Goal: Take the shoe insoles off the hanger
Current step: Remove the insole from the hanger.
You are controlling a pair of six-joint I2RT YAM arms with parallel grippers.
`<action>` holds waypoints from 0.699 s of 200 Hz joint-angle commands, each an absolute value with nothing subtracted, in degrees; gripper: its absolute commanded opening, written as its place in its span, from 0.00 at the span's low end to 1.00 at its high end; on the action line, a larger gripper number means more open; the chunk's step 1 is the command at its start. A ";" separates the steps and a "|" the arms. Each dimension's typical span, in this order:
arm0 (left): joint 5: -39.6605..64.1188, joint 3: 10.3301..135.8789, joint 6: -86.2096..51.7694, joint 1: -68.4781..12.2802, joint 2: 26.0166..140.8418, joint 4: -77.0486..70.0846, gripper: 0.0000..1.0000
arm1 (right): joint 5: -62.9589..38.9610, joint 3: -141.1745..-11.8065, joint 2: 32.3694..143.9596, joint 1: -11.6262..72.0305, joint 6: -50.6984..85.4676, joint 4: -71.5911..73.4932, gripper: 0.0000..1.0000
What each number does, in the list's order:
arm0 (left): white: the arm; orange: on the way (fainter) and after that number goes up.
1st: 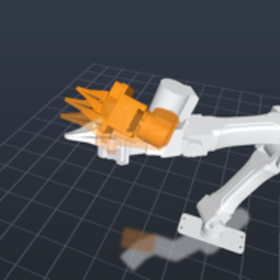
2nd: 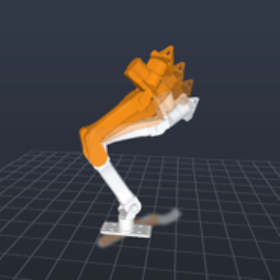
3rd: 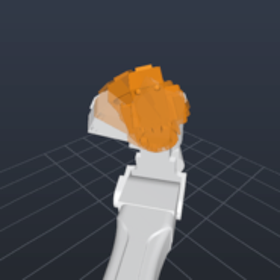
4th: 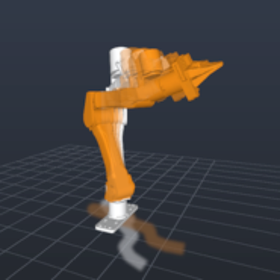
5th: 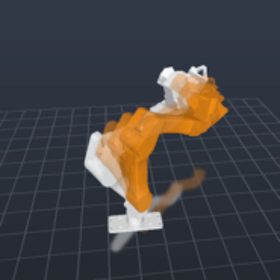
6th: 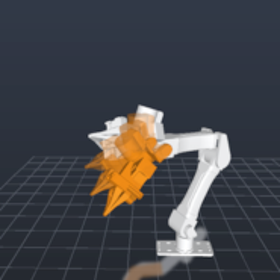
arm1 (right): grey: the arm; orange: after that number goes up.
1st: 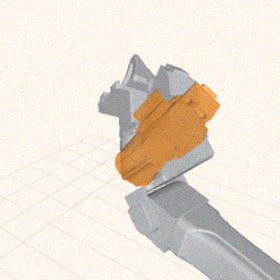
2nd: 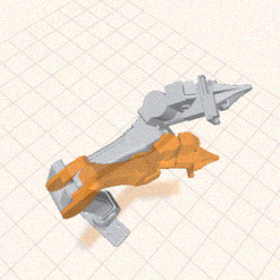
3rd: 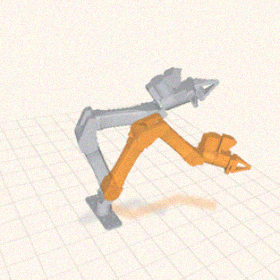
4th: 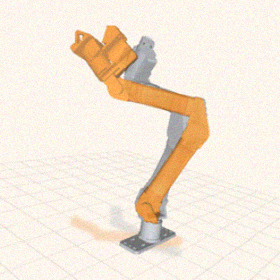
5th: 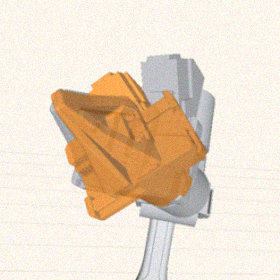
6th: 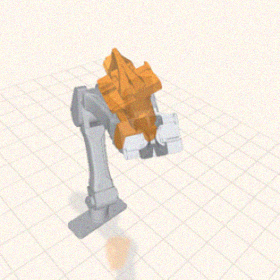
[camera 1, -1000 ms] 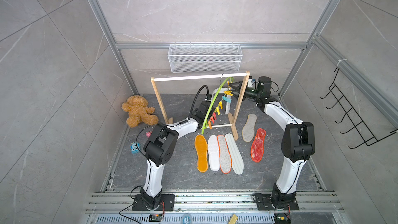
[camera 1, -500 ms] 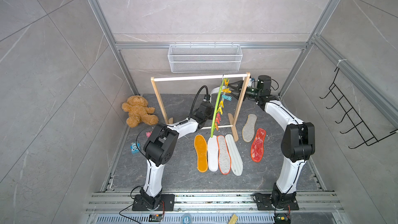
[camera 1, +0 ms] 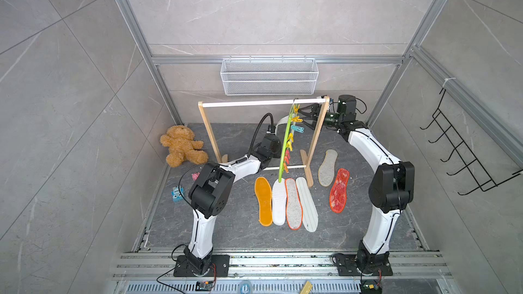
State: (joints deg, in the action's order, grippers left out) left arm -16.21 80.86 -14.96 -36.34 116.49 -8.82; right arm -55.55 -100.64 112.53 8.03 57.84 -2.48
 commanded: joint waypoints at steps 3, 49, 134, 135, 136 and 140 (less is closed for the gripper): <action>-18.33 81.56 -15.04 -36.12 112.79 -9.14 0.00 | -57.06 -103.59 113.45 8.54 52.89 -7.86 0.60; -19.86 80.88 -15.13 -36.12 111.67 -9.17 0.00 | -57.66 -105.79 113.71 8.55 48.25 -14.13 0.61; -20.09 79.85 -15.03 -36.12 110.92 -9.49 0.00 | -54.95 -105.65 113.65 8.44 48.58 -14.60 0.63; -20.11 79.83 -15.03 -36.12 110.92 -9.49 0.00 | -54.94 -105.65 113.65 8.44 48.59 -14.55 0.63; -20.12 79.82 -15.07 -36.12 110.92 -9.45 0.00 | -54.94 -105.65 113.65 8.44 48.64 -14.48 0.62; -20.12 79.74 -15.13 -36.12 110.84 -9.48 0.00 | -55.03 -105.64 113.64 8.44 48.69 -14.37 0.62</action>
